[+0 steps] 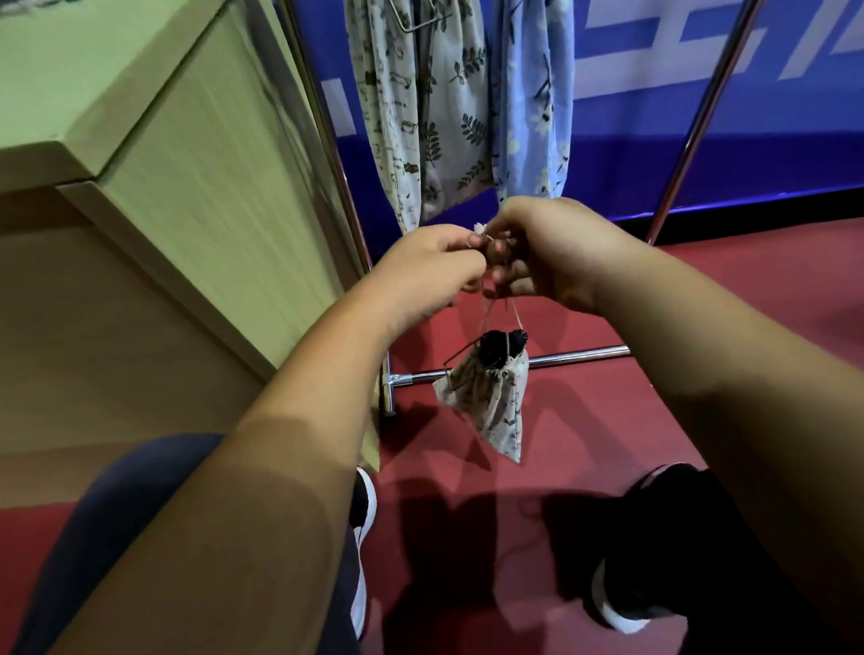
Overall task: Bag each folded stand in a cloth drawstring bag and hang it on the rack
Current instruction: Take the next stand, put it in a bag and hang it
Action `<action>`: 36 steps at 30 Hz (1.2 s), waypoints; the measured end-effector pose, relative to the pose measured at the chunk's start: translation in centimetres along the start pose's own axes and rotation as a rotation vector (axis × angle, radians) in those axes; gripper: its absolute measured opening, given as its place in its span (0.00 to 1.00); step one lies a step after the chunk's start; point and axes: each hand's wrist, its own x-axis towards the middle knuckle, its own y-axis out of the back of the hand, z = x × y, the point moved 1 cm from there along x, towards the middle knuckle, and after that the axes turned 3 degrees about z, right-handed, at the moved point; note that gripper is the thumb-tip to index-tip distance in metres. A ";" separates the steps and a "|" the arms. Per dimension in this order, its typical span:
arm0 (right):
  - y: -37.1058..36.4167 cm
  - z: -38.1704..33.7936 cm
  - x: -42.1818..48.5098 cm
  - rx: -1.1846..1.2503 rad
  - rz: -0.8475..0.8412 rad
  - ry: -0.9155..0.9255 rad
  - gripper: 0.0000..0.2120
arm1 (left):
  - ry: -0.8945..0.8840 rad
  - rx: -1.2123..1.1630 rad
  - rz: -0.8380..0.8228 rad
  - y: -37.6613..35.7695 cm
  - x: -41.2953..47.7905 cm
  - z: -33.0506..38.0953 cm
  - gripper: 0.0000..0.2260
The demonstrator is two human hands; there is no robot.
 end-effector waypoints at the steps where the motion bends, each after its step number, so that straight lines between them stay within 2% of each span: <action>1: 0.0 -0.1 -0.2 0.000 -0.013 0.007 0.06 | 0.004 0.012 0.032 0.1 0.0 0.0 0.15; 5: -0.2 -0.3 -1.1 -0.061 -0.054 0.055 0.05 | -0.071 0.056 0.131 -0.1 0.3 -0.8 0.13; 9: 0.0 -0.5 -2.4 -0.136 -0.060 0.110 0.09 | -0.134 0.010 0.035 -1.5 0.2 -0.5 0.15; 12: 1.0 -0.9 -3.7 -0.199 0.017 0.155 0.08 | -0.105 -0.030 0.037 -2.9 -0.1 -0.1 0.13; 14: 2.1 -1.0 -4.7 -0.263 0.050 0.203 0.11 | -0.081 -0.028 0.093 -3.6 -0.3 -0.1 0.08; 16: 3.1 -1.0 -6.2 -0.302 0.091 0.260 0.09 | -0.066 0.016 0.134 -4.2 -1.1 0.6 0.10; 19: 4.3 -1.3 -7.8 -0.380 0.185 0.326 0.07 | -0.141 0.102 0.167 -4.6 -2.4 2.1 0.11; 25: 6.4 -4.9 -10.2 -0.722 0.417 0.461 0.07 | -0.257 0.222 0.139 -4.9 -3.2 6.8 0.10; 32: 9.0 -12.6 -12.5 -0.828 0.507 0.553 0.07 | -0.323 0.065 0.042 -4.7 -2.0 15.6 0.09; 36: 9.8 -16.9 -13.3 -0.841 0.547 0.592 0.09 | -0.352 0.011 0.059 -4.2 -1.3 20.4 0.05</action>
